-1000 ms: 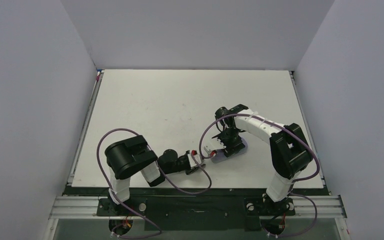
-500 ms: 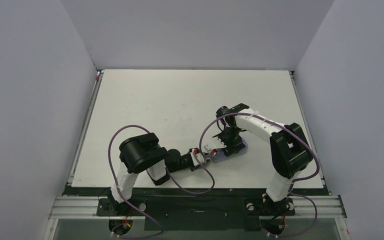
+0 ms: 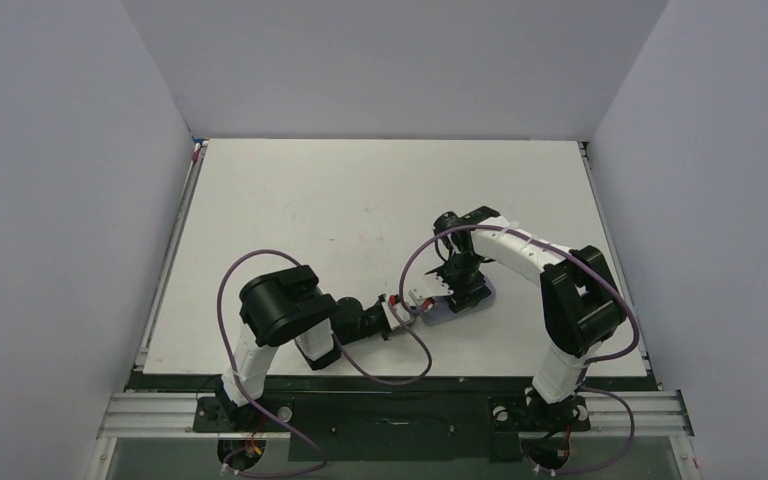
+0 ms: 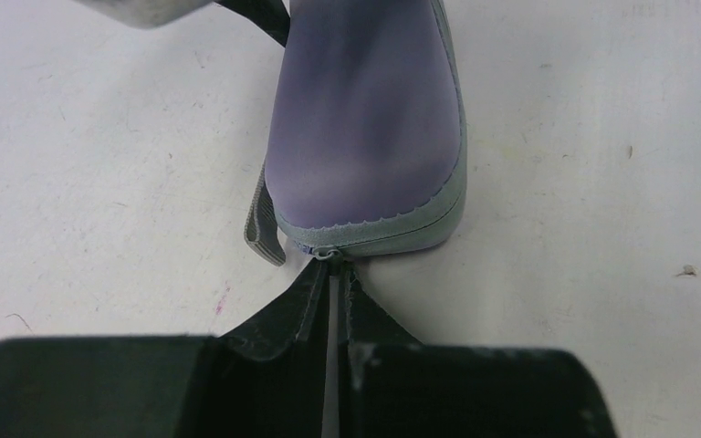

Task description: Open the umbrella

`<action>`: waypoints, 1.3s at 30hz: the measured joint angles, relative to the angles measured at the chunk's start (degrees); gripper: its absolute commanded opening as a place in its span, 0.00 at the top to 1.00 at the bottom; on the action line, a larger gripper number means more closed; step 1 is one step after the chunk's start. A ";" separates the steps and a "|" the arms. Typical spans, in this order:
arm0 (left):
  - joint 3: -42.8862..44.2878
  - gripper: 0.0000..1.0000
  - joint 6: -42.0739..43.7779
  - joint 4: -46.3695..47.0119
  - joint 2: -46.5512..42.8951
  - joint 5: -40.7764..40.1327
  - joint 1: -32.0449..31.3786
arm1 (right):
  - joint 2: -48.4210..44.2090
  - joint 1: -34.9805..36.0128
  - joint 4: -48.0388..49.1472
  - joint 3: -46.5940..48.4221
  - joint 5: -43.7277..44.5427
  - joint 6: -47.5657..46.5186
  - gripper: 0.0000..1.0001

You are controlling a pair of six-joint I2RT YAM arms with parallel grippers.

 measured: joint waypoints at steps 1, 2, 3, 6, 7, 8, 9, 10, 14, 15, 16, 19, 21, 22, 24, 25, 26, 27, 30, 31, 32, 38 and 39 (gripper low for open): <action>0.00 1.00 0.02 0.00 0.00 -0.09 -0.20 | 0.00 -0.02 0.00 0.00 -0.04 0.04 0.68; -0.02 1.00 0.04 0.00 0.00 -0.17 -0.26 | 0.00 -0.09 0.00 0.00 -0.07 0.28 0.69; -0.04 1.00 0.13 0.00 0.00 -0.37 -0.42 | 0.00 -0.28 0.00 0.00 -0.20 0.50 0.70; -0.28 1.00 0.63 0.11 -0.04 -1.20 -1.03 | 0.02 -0.39 -0.07 0.02 -0.68 1.38 0.71; -0.44 1.00 0.79 0.17 -0.11 -1.29 -1.27 | 0.04 -0.55 -0.09 0.02 -0.85 1.77 0.71; -0.66 1.00 0.87 0.24 -0.20 -1.27 -1.53 | 0.07 -0.66 -0.11 0.02 -0.96 2.21 0.72; -0.87 1.00 1.03 0.28 -0.31 -1.27 -1.90 | 0.07 -0.68 -0.11 0.02 -1.05 2.54 0.72; -1.05 1.00 1.07 0.35 -0.42 -1.22 -2.27 | 0.07 -0.70 -0.11 0.02 -1.09 2.82 0.72; -1.73 1.00 1.03 0.39 -0.87 -1.31 -4.00 | 0.09 -0.70 -0.11 0.02 -1.27 4.28 0.73; -1.84 1.00 1.03 0.37 -0.96 -1.38 -4.33 | 0.09 -0.70 -0.13 0.02 -1.36 4.66 0.73; -1.97 1.00 1.01 0.37 -1.07 -1.55 -4.66 | 0.11 -0.70 -0.15 0.02 -1.42 4.98 0.74; -2.14 1.00 0.87 0.35 -1.25 -2.10 -5.62 | 0.17 -0.70 -0.17 0.02 -1.62 6.32 0.74; -2.14 1.00 0.74 0.35 -1.27 -2.86 -6.08 | 0.28 -0.70 -0.24 0.07 -1.79 7.54 0.74; -2.14 1.00 0.70 0.35 -1.27 -3.41 -6.25 | 0.28 -0.70 -0.24 0.09 -1.88 8.17 0.74; -2.14 1.00 0.63 0.37 -1.27 -4.66 -6.60 | 0.42 -0.70 -0.48 0.17 -2.16 10.16 0.74; -2.14 1.00 0.63 0.37 -1.27 -5.27 -6.75 | 0.52 -0.70 -0.57 0.26 -2.36 11.32 0.74; -2.14 1.00 0.63 0.37 -1.27 -5.81 -6.82 | 0.61 -0.72 -0.57 0.28 -2.56 12.52 0.74; -2.14 1.00 0.63 0.37 -1.27 -6.36 -6.88 | 0.66 -0.72 -0.57 0.28 -2.80 13.84 0.75; -2.16 1.00 0.52 0.35 -1.40 -7.74 -6.86 | 0.66 -1.01 -0.33 0.17 -3.48 18.18 0.76; -2.25 1.00 0.48 0.31 -1.55 -8.11 -6.80 | 0.61 -1.07 -0.04 -0.02 -3.67 19.87 0.76; -2.49 1.00 0.42 0.26 -1.81 -8.41 -6.75 | 0.46 -1.07 0.31 -0.26 -3.82 21.29 0.76; -5.44 1.00 -0.22 0.17 -4.59 -8.22 -6.58 | -2.73 -0.96 5.14 -4.09 -4.94 29.79 0.79; -5.73 1.00 -0.46 0.04 -4.98 -8.17 -6.58 | -3.23 -0.85 5.97 -4.66 -4.98 30.86 0.79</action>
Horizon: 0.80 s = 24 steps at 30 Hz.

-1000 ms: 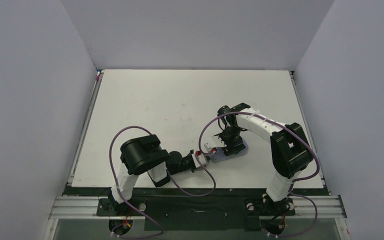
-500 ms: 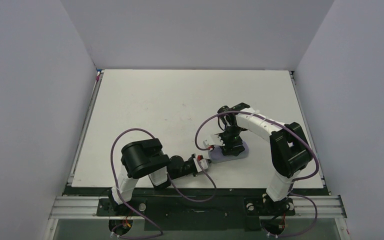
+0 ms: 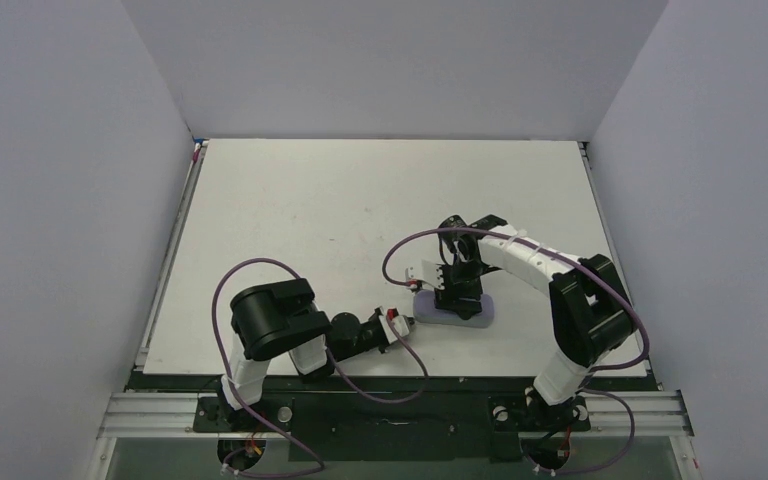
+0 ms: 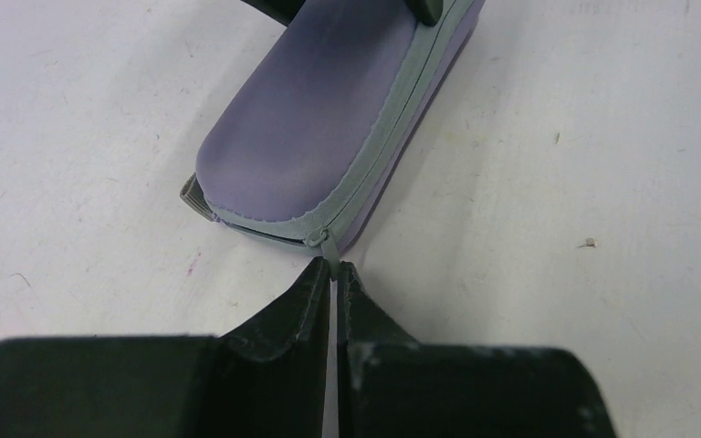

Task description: Open the umbrella

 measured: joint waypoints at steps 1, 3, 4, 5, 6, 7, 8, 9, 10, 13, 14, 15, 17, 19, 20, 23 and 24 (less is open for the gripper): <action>-0.11 1.00 -0.15 -0.13 -0.22 -0.02 0.00 | -0.42 0.09 0.70 -0.48 0.04 0.96 0.79; -0.09 1.00 -0.55 -0.48 -0.31 -0.04 0.04 | -0.92 0.24 1.77 -1.11 0.04 2.99 0.79; 0.00 1.00 -0.68 -0.59 -0.31 -0.13 0.04 | -1.01 0.26 2.10 -1.20 0.00 3.98 0.79; 0.15 1.00 -0.74 -0.74 -0.31 -0.31 0.04 | -1.01 0.31 2.32 -1.20 0.00 5.05 0.80; 0.46 1.00 -0.79 -1.07 -0.28 -0.55 0.09 | -1.01 0.33 2.56 -1.20 0.00 6.29 0.80; 0.85 1.00 -0.83 -1.44 -0.24 -0.87 0.13 | -1.01 0.33 2.71 -1.20 0.04 7.28 0.80; 1.18 1.00 -0.90 -1.70 -0.09 -1.22 0.26 | -1.01 0.52 2.93 -1.20 0.07 8.57 0.80; 1.57 1.00 -0.94 -1.81 0.15 -1.66 0.42 | -1.01 0.63 3.17 -1.20 0.11 9.88 0.80; 1.99 1.00 -0.96 -1.88 0.48 -2.12 0.57 | -1.01 0.63 3.43 -1.20 0.33 11.19 0.80; 3.08 1.00 -0.96 -1.97 1.44 -3.08 0.90 | -1.01 0.90 4.28 -1.38 1.46 14.47 0.80; 3.48 1.00 -0.94 -1.99 1.79 -3.39 0.92 | -1.01 1.07 4.57 -1.44 2.01 15.45 0.80; 3.80 1.00 -1.18 -2.45 2.01 -2.67 0.92 | -1.03 1.25 4.85 -1.51 2.27 16.50 0.80; 5.14 1.00 -1.49 -3.13 2.51 0.09 0.04 | -1.11 1.73 7.96 -1.60 1.51 19.32 0.79; 6.14 1.00 -1.81 -3.82 2.69 2.60 -0.90 | -1.11 2.14 11.10 -1.60 0.90 21.31 0.74; 6.29 1.00 -2.03 -3.93 2.69 3.69 -1.22 | -1.11 2.14 12.63 -1.60 0.55 22.27 0.66; 5.55 0.86 -2.82 -4.37 2.23 5.55 -0.61 | -1.11 1.99 15.80 -1.60 -0.59 24.06 0.46; 4.90 0.80 -3.06 -4.39 1.70 5.84 -0.13 | -1.11 1.79 16.37 -1.60 -1.05 24.39 0.38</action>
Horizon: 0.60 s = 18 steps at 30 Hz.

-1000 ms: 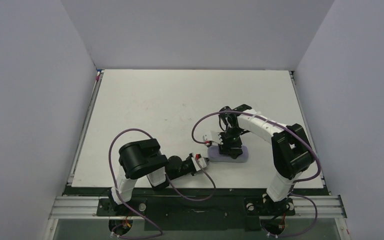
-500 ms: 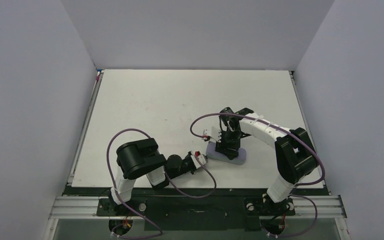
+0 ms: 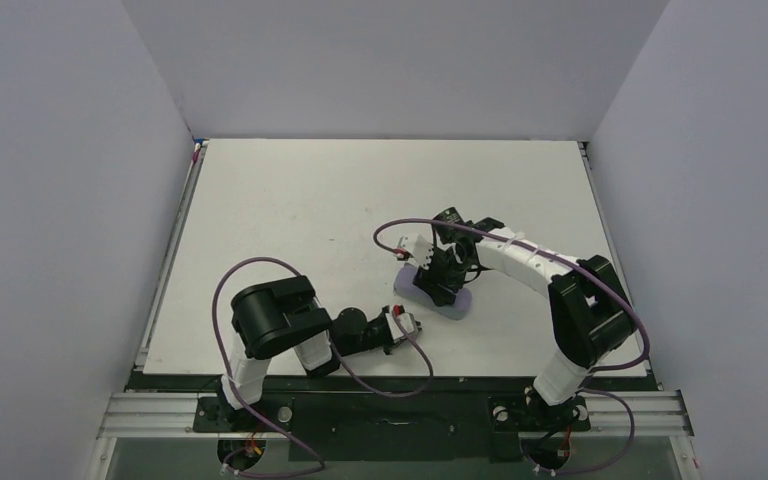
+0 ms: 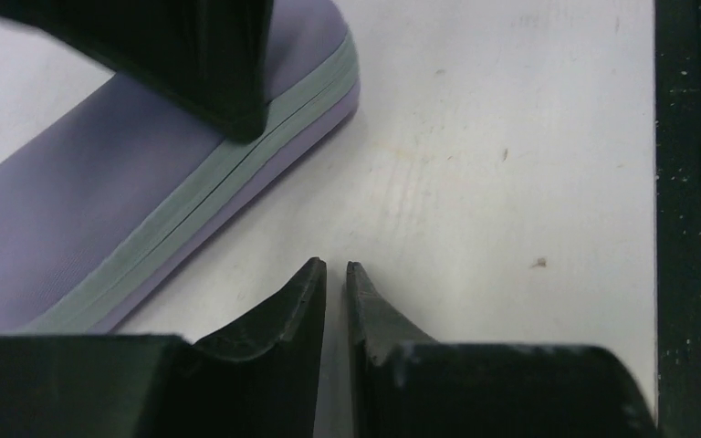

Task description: Open the umbrella

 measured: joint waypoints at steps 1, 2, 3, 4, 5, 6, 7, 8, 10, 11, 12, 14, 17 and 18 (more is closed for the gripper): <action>-1.20 0.79 -0.39 -0.13 -0.98 0.17 0.76 | 0.00 -0.26 0.24 0.02 -0.46 0.33 0.34; -2.47 0.75 -0.57 -0.50 -2.16 0.24 1.18 | 0.00 -0.61 0.26 0.02 -1.01 0.76 0.27; -3.56 0.73 -0.83 -0.90 -3.32 0.15 1.97 | 0.00 -0.98 0.20 0.04 -1.66 1.05 0.25; -4.90 0.69 -1.03 -1.40 -4.85 0.04 2.67 | 0.00 -1.36 0.11 0.04 -2.16 1.40 0.22; -6.08 0.69 -1.38 -2.29 -6.64 -0.13 3.30 | 0.00 -1.66 -0.13 0.09 -2.54 1.53 0.20; -6.95 0.68 -1.84 -3.32 -8.52 -0.33 4.02 | 0.00 -2.05 -0.66 0.28 -3.17 2.08 0.18; -7.52 0.68 -2.43 -4.48 -10.49 -0.50 4.66 | 0.00 -2.40 -1.40 0.68 -3.89 2.64 0.17; -7.78 0.66 -2.91 -5.44 -12.17 -0.61 5.29 | -0.11 -2.82 -2.10 1.11 -4.70 3.10 0.16; -7.82 0.61 -4.46 -8.20 -15.98 -0.85 7.34 | -0.68 -3.63 -3.26 1.95 -6.38 4.20 0.15; -7.80 0.60 -5.20 -9.38 -17.68 -1.01 8.57 | -1.25 -4.09 -3.78 2.25 -7.10 4.68 0.15; -7.80 0.57 -5.79 -10.27 -19.15 -1.18 9.97 | -1.66 -4.52 -4.17 2.43 -7.74 4.94 0.15; -7.78 0.55 -6.29 -11.21 -20.33 -1.70 11.89 | -2.82 -5.40 -5.40 2.60 -8.74 5.57 0.15; -7.37 0.55 -6.21 -13.16 -20.22 -1.95 14.10 | -3.19 -6.51 -6.80 2.58 -9.14 5.86 0.16; -7.13 0.55 -5.77 -13.53 -19.91 -1.81 14.69 | -3.02 -6.64 -7.17 2.60 -9.14 6.01 0.17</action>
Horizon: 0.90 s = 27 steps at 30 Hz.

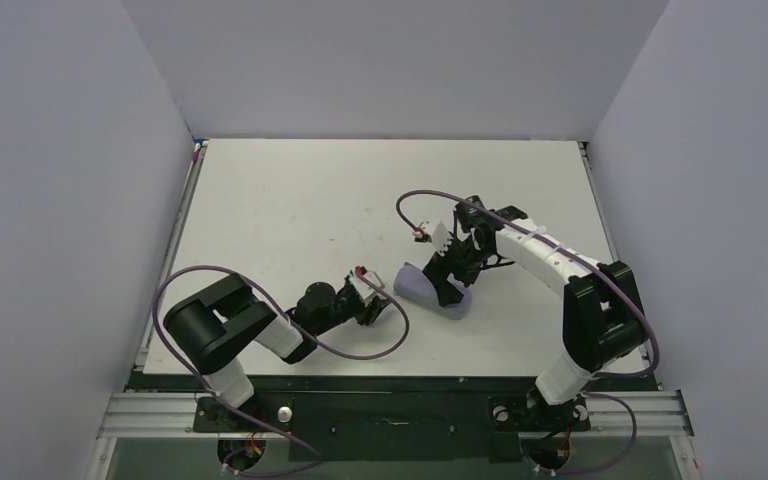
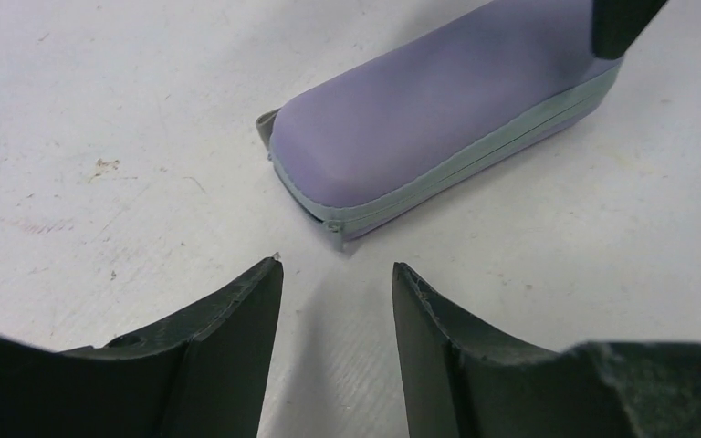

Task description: Open the umbrella

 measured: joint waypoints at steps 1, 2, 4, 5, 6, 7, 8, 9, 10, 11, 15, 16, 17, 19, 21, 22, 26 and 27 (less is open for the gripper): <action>0.35 0.55 0.66 -0.24 0.57 0.17 0.57 | 0.31 -0.17 -0.31 0.00 0.00 0.17 0.18; 0.68 0.55 1.11 -0.37 1.14 0.28 0.94 | 0.66 -0.26 -0.52 0.00 0.00 0.35 0.19; 1.62 0.56 2.58 -0.39 3.13 0.57 1.66 | 1.95 -0.59 -0.79 0.04 -0.04 1.01 0.22; 2.01 0.57 3.10 -0.44 4.07 0.66 1.81 | 2.64 -0.66 -0.79 0.07 -0.04 1.18 0.25; 2.51 0.57 3.78 -0.37 5.20 0.87 1.97 | 3.41 -0.81 -0.79 0.20 -0.07 1.36 0.28; 2.97 0.57 4.28 -0.37 6.38 1.09 2.01 | 4.46 -1.09 -0.81 0.39 -0.17 1.55 0.29; 3.48 0.57 4.90 -0.37 7.48 1.36 2.01 | 5.46 -1.51 -0.79 0.55 -0.31 1.79 0.33; 3.98 0.58 5.29 -0.33 8.57 1.62 2.01 | 6.47 -2.03 -0.81 0.70 -0.37 2.05 0.34; 4.48 0.58 5.60 -0.24 9.57 1.88 1.99 | 7.28 -2.56 -1.16 0.96 -1.01 2.43 0.37; 4.87 0.58 5.84 0.31 10.29 2.16 1.99 | 7.78 -2.86 -1.38 1.20 -1.51 2.62 0.38; 7.45 0.62 6.82 1.97 13.18 2.84 1.99 | 8.59 -3.30 -1.99 2.10 -2.27 2.86 0.44; 8.28 0.65 6.99 2.16 13.94 2.86 1.99 | 8.61 -3.30 -1.97 2.10 -2.27 2.82 0.46; 8.94 0.65 7.13 2.36 14.53 2.95 1.99 | 8.61 -3.30 -1.97 2.12 -2.27 2.82 0.48; 9.81 0.67 7.34 2.64 15.43 3.17 1.99 | 8.68 -3.30 -1.99 2.14 -2.25 2.80 0.50; 10.54 0.72 7.45 3.10 16.24 3.45 1.97 | 8.83 -3.30 -2.05 2.27 -2.21 2.82 0.52; 10.78 0.74 7.50 3.23 16.50 3.58 1.97 | 8.96 -3.32 -2.08 2.36 -2.21 2.84 0.53; 11.37 0.83 7.50 3.28 17.03 3.65 1.95 | 9.18 -3.69 -2.32 2.60 -2.10 2.84 0.57; 11.43 0.84 7.52 3.26 17.09 3.58 1.95 | 9.18 -3.78 -2.34 2.60 -1.99 2.84 0.58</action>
